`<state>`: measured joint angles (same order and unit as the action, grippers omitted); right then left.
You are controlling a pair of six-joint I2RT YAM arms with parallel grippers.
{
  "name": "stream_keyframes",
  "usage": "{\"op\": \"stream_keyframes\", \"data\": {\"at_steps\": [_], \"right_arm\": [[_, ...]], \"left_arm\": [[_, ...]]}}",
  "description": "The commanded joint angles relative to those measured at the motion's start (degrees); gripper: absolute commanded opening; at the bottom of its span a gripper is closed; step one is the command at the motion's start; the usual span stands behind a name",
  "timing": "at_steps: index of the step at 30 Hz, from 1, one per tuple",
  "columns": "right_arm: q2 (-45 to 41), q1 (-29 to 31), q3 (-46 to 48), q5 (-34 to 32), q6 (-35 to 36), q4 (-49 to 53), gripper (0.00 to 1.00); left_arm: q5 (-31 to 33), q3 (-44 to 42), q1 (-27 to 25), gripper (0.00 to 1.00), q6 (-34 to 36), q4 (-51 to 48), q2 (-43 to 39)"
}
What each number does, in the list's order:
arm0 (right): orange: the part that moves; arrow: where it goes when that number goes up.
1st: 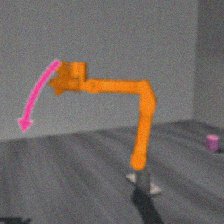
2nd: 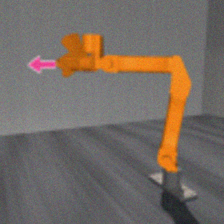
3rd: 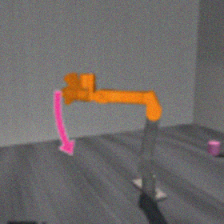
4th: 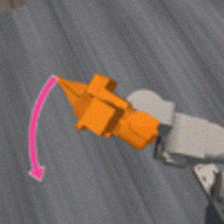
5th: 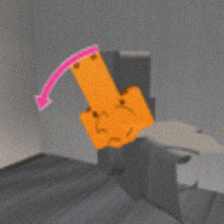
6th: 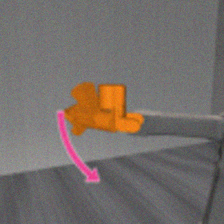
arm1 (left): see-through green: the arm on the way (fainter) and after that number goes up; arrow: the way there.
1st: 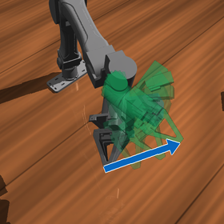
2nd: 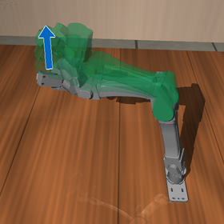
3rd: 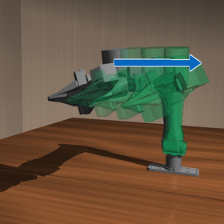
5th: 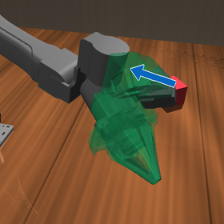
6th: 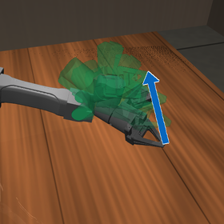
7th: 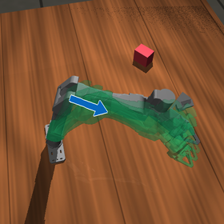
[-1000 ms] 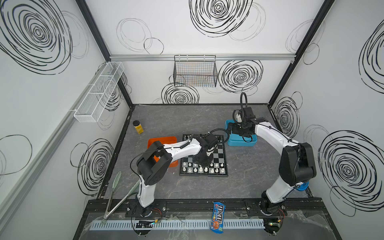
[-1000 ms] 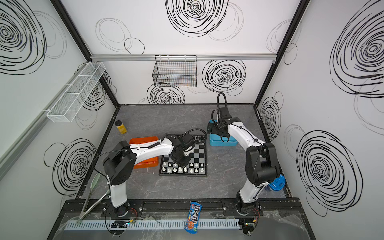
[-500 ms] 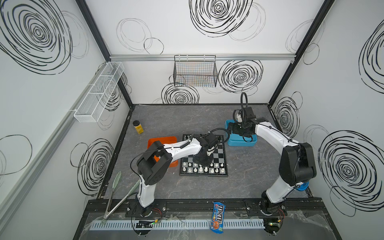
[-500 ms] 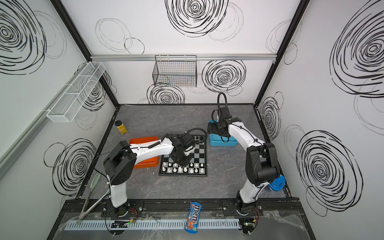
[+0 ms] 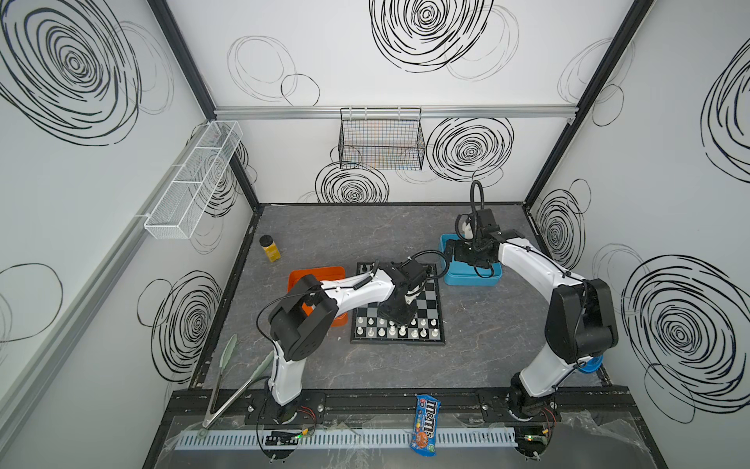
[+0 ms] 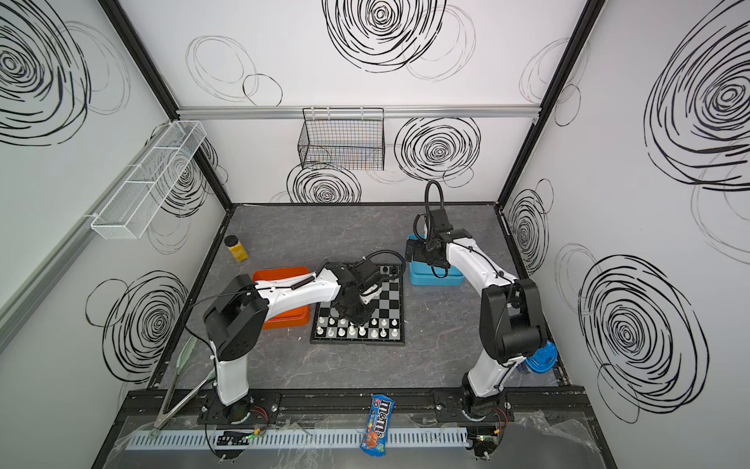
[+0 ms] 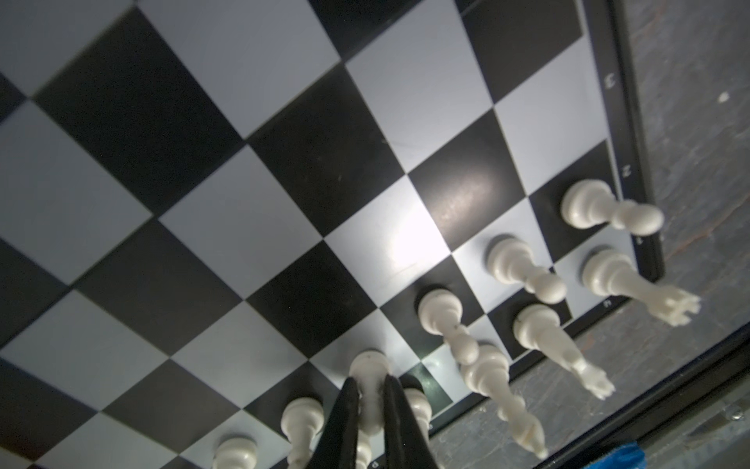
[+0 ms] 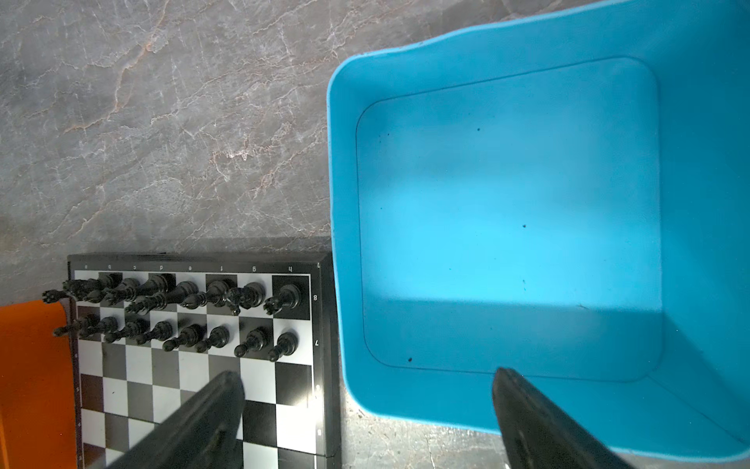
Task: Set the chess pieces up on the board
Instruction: 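Lower the white pawn onto the remaining near-rank square and open the left gripper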
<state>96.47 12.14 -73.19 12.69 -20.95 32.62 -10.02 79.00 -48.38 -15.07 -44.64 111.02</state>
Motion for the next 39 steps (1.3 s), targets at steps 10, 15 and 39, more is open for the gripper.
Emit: {"op": "stream_keyframes", "data": {"at_steps": [10, 15, 39], "right_arm": [[-1.46, -0.45, 0.77, -0.3, 0.21, -0.74, 1.0], [-1.5, -0.54, 0.96, -0.21, 0.27, -0.97, 1.0], [-1.15, -0.54, 0.77, 0.32, 0.2, -1.41, 1.0]], "left_arm": [[0.57, 1.42, -0.22, 0.19, 0.33, -0.42, 0.77], [0.86, 1.51, -0.25, 0.19, 0.3, -0.95, 0.82], [1.13, 2.78, -0.52, 0.25, 1.23, -2.5, 0.7]]}}
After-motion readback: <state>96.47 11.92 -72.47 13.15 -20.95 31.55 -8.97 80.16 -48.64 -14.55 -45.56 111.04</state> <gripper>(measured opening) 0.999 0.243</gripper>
